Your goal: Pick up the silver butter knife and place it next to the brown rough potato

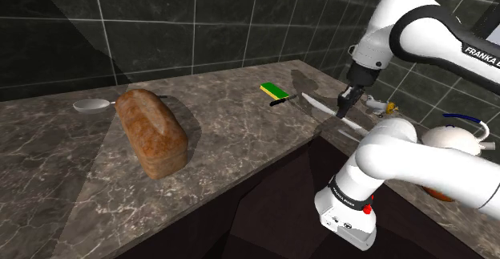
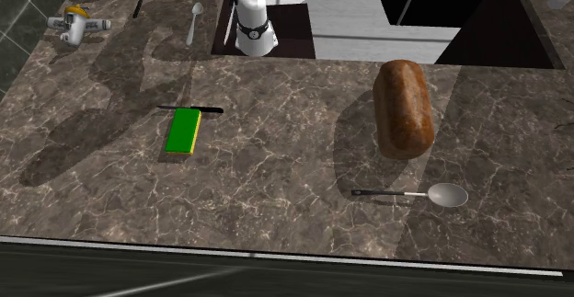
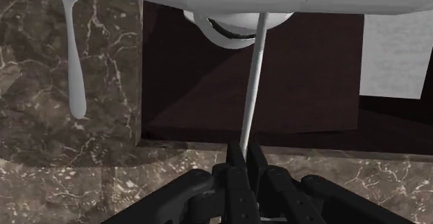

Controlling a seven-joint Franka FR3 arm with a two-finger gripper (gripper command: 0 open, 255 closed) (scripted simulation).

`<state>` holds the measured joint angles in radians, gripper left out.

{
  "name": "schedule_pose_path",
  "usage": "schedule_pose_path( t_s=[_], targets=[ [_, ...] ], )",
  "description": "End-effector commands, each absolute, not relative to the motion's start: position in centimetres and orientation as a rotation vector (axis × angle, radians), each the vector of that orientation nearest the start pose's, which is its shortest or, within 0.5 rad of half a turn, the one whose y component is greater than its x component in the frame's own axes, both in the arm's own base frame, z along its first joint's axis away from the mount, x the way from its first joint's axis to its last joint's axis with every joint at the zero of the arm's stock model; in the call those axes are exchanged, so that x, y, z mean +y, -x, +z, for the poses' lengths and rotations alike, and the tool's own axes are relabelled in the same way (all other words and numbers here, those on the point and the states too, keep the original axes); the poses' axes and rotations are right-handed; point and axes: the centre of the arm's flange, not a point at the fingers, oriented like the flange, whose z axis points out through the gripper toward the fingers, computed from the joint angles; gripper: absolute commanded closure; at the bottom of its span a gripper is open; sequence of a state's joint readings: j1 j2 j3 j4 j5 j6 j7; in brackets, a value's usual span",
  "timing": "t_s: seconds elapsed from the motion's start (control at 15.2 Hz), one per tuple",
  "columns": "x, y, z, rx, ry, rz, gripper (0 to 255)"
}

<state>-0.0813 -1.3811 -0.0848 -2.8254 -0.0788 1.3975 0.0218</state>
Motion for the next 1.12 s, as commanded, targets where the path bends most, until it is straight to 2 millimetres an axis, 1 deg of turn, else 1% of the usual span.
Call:
schedule_pose_path(
  t_s=[0.0, 1.06],
  targets=[
    [-5.0, -12.9, 49.2, 0.200, 3.128, 0.081, 255],
    [-12.8, 6.7, 49.2, 0.200, 3.128, 0.081, 255]
  ],
)
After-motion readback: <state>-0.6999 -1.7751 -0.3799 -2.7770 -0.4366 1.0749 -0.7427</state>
